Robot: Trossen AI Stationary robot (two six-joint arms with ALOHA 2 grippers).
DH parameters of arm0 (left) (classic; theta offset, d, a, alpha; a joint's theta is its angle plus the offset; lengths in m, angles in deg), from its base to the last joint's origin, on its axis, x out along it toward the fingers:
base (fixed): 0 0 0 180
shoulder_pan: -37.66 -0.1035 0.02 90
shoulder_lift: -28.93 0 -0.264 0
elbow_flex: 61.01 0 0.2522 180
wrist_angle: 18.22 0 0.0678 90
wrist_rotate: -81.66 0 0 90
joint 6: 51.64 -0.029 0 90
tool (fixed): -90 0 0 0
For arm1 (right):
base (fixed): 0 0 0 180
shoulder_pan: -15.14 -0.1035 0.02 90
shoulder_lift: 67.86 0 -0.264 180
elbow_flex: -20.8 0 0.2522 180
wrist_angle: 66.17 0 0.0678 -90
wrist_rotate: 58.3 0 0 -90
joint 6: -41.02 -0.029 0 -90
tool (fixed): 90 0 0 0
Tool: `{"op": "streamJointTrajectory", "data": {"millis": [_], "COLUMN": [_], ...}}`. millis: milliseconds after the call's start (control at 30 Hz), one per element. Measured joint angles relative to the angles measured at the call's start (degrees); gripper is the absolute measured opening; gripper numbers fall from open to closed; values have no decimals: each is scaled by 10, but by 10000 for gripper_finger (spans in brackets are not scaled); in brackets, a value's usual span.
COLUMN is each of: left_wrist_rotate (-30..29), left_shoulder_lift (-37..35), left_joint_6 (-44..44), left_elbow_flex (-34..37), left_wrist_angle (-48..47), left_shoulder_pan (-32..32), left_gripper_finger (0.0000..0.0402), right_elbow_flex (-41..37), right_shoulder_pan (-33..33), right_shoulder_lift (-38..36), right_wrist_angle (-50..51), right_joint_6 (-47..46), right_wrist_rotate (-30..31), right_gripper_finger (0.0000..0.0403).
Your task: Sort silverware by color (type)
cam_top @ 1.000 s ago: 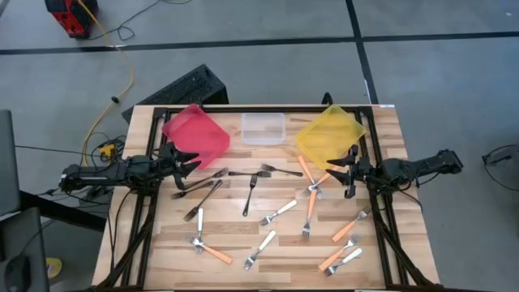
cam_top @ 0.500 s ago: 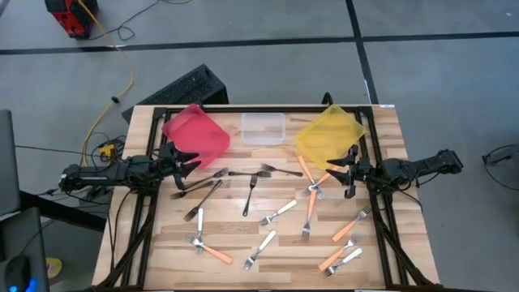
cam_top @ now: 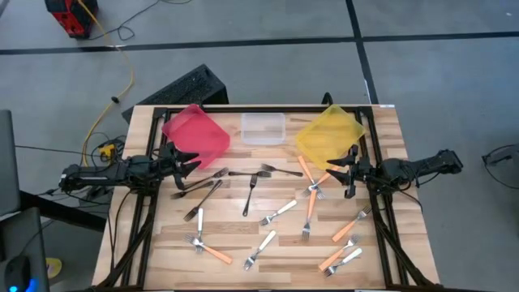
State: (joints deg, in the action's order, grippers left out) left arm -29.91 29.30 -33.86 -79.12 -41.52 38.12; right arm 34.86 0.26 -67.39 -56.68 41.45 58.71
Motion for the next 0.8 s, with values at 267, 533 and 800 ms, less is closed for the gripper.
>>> {"op": "streamJointTrajectory", "data": {"millis": [267, 533, 800], "left_wrist_rotate": [0, 0, -1], "left_shoulder_lift": [0, 0, 0], "left_joint_6": [0, 0, 10], "left_elbow_flex": [0, 0, 0], "left_wrist_angle": [0, 0, 1], "left_shoulder_pan": [0, 0, 0], "left_gripper_finger": [153, 153, 153], "right_elbow_flex": [0, 0, 0], "right_shoulder_pan": [0, 0, 0], "right_shoulder_lift": [0, 0, 0], "right_wrist_angle": [0, 0, -7], "right_joint_6": [0, 0, -209], "right_wrist_rotate": [0, 0, -1], "right_gripper_finger": [175, 175, 175]}}
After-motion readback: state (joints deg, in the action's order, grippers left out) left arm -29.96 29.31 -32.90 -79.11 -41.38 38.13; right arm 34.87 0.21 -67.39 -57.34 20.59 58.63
